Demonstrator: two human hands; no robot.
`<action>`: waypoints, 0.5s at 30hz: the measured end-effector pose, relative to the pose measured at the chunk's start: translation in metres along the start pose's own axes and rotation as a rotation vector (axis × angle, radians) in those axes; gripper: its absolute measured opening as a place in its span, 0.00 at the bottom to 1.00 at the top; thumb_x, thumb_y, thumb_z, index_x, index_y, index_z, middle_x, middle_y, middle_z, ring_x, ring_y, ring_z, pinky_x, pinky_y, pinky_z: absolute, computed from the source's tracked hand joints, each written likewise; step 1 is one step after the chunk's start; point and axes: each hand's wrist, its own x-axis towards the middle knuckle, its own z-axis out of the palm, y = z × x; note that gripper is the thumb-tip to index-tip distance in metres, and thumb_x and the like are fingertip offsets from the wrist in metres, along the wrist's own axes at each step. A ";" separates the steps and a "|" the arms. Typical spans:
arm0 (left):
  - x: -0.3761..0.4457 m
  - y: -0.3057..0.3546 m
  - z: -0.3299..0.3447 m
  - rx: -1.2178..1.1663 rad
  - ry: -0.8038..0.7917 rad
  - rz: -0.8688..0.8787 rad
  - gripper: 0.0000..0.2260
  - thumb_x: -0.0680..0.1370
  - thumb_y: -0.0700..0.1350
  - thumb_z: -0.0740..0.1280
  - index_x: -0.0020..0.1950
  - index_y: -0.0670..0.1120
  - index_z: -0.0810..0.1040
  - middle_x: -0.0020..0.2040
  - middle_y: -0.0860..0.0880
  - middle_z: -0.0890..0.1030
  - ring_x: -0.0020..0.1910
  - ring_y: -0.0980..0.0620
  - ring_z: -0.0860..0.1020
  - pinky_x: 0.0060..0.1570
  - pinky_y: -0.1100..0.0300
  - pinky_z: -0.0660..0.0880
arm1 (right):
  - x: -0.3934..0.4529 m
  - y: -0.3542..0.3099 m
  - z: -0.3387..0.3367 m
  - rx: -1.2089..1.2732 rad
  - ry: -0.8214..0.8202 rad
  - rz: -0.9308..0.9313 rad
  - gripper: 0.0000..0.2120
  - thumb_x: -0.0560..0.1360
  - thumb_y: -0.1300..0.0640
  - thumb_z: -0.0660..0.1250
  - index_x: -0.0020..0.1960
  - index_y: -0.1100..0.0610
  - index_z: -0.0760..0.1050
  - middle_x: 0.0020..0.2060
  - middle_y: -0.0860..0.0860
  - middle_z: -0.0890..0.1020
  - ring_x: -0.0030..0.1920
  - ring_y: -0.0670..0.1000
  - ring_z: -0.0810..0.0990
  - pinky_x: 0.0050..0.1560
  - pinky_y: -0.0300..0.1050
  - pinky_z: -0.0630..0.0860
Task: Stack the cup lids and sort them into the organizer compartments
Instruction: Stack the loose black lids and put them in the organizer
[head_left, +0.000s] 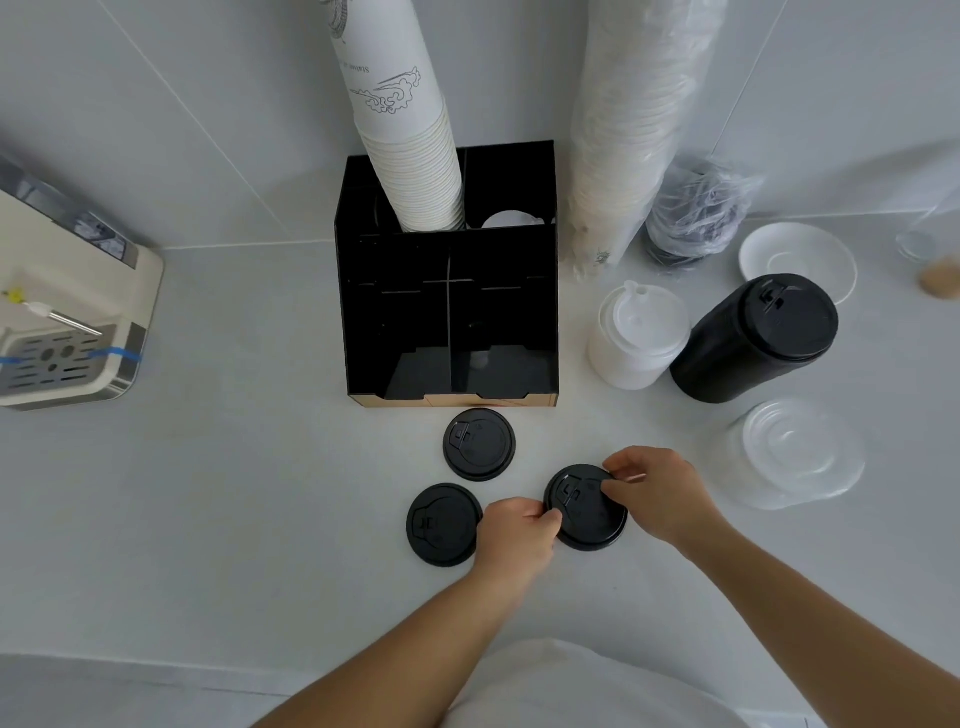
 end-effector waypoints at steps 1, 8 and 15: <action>-0.001 0.001 0.000 -0.027 0.000 -0.014 0.15 0.68 0.44 0.65 0.23 0.46 0.63 0.24 0.50 0.65 0.28 0.48 0.65 0.36 0.56 0.65 | 0.000 0.000 0.000 0.004 -0.005 0.010 0.06 0.72 0.60 0.72 0.48 0.52 0.82 0.44 0.49 0.84 0.48 0.51 0.82 0.46 0.42 0.76; -0.018 -0.001 -0.013 -0.181 0.015 0.006 0.07 0.69 0.45 0.68 0.33 0.45 0.76 0.33 0.45 0.70 0.35 0.49 0.69 0.38 0.56 0.71 | -0.009 -0.004 0.002 0.154 -0.008 0.016 0.06 0.70 0.61 0.74 0.43 0.50 0.82 0.44 0.49 0.85 0.46 0.53 0.83 0.38 0.43 0.75; -0.033 -0.024 -0.046 -0.347 0.117 0.082 0.07 0.71 0.44 0.68 0.35 0.41 0.78 0.36 0.44 0.76 0.38 0.50 0.72 0.45 0.56 0.72 | -0.023 -0.030 0.023 0.170 -0.130 -0.073 0.05 0.71 0.62 0.74 0.44 0.53 0.82 0.48 0.49 0.84 0.43 0.57 0.86 0.50 0.51 0.83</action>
